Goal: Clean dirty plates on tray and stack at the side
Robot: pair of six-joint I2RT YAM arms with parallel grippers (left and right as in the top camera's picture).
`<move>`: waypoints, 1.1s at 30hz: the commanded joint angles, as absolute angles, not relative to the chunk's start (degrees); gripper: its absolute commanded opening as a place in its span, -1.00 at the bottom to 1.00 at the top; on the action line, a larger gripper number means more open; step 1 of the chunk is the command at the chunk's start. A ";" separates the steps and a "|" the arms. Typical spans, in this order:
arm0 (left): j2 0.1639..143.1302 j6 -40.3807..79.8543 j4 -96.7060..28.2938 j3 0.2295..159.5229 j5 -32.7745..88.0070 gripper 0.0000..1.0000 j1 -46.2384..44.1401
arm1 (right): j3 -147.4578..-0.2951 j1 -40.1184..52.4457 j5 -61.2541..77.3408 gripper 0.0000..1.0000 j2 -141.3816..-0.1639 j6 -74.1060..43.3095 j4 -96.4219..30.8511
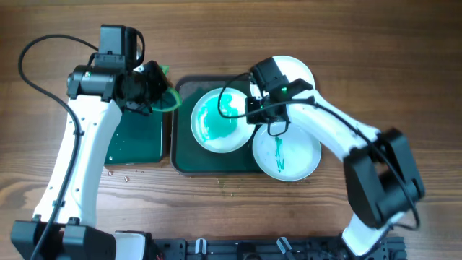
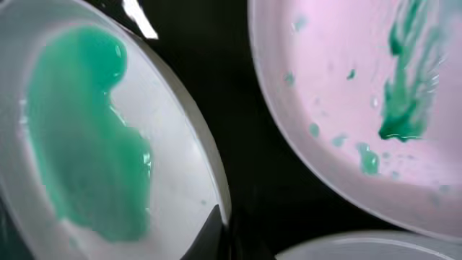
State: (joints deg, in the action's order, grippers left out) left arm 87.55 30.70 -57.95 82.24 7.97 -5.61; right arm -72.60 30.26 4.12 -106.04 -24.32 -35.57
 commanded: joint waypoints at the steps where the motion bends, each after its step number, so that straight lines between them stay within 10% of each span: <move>1: 88.07 29.82 -57.95 82.35 6.52 -0.92 -5.34 | -74.41 35.09 -13.30 -0.91 -98.26 -23.97 -37.01; 21: 88.07 30.26 -58.00 82.08 6.52 -0.92 -5.34 | -74.41 62.72 -86.13 -0.91 -93.41 -17.45 -39.64; 33: 88.07 30.26 -57.93 82.08 6.50 -0.92 -5.34 | -74.41 64.53 -87.00 -0.91 -93.41 -8.10 -32.86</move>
